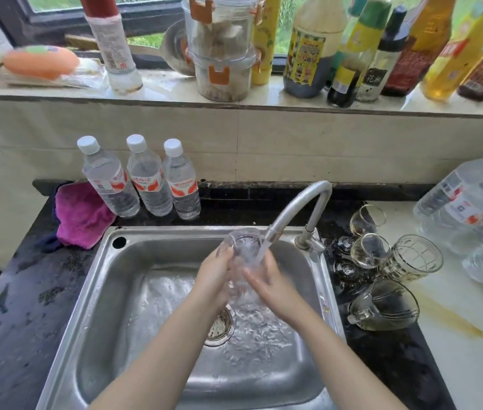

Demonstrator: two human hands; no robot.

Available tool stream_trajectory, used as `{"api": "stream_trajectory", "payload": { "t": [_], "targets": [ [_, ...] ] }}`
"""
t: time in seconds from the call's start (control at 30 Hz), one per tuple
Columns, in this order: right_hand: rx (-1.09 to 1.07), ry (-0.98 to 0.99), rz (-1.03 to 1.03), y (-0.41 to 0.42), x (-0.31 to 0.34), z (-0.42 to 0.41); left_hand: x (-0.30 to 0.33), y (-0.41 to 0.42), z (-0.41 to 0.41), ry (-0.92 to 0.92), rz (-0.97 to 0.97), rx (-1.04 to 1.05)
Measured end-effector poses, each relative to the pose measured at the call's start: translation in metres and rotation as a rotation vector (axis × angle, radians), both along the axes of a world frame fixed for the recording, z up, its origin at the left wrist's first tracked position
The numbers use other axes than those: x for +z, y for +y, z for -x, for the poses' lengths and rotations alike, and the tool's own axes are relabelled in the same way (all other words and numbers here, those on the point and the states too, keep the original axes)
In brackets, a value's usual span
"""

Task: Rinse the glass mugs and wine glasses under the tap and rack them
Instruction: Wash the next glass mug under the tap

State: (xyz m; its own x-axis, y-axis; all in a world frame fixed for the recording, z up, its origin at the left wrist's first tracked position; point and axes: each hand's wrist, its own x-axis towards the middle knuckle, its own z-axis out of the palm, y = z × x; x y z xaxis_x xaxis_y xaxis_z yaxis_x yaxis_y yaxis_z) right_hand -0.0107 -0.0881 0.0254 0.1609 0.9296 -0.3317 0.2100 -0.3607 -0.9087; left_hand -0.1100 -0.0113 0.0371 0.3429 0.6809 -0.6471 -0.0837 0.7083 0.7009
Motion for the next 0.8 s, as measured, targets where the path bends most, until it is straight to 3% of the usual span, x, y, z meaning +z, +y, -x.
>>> {"api": "stream_trajectory", "payload": {
  "t": [0.1, 0.23, 0.33, 0.4, 0.53, 0.6, 0.63, 0.7, 0.8],
  "targets": [
    [-0.160, 0.080, 0.024, 0.016, -0.012, -0.002, -0.005, -0.003, 0.003, 0.037, -0.027, -0.083],
    [-0.234, 0.581, 0.113, 0.031, -0.020, -0.021, -0.002, -0.002, 0.006, -0.029, 0.024, -0.147],
    [-0.222, 0.646, 0.120, 0.021, -0.030, -0.009, 0.000, 0.007, 0.007, -0.008, 0.041, -0.146],
    [-0.303, 0.619, 0.097, 0.021, -0.031, -0.004, -0.006, 0.011, 0.006, 0.172, -0.156, -0.178],
    [-0.382, 0.480, -0.025, 0.033, -0.013, 0.000, -0.022, 0.002, 0.000, 0.764, -0.894, -0.284],
    [-0.453, 0.334, -0.071, 0.037, -0.002, 0.005, -0.021, -0.015, -0.003, 0.785, -1.092, -0.363],
    [-0.485, 0.253, -0.074, 0.036, 0.000, 0.007, -0.023, -0.025, -0.003, 0.691, -1.091, -0.395],
    [-0.491, 0.130, -0.091, 0.032, 0.004, 0.011, -0.019, -0.038, -0.004, 0.469, -0.906, -0.411],
    [-0.330, -0.072, -0.187, 0.015, 0.007, 0.021, -0.013, -0.025, -0.008, 0.307, -0.629, -0.198]
  ]
}}
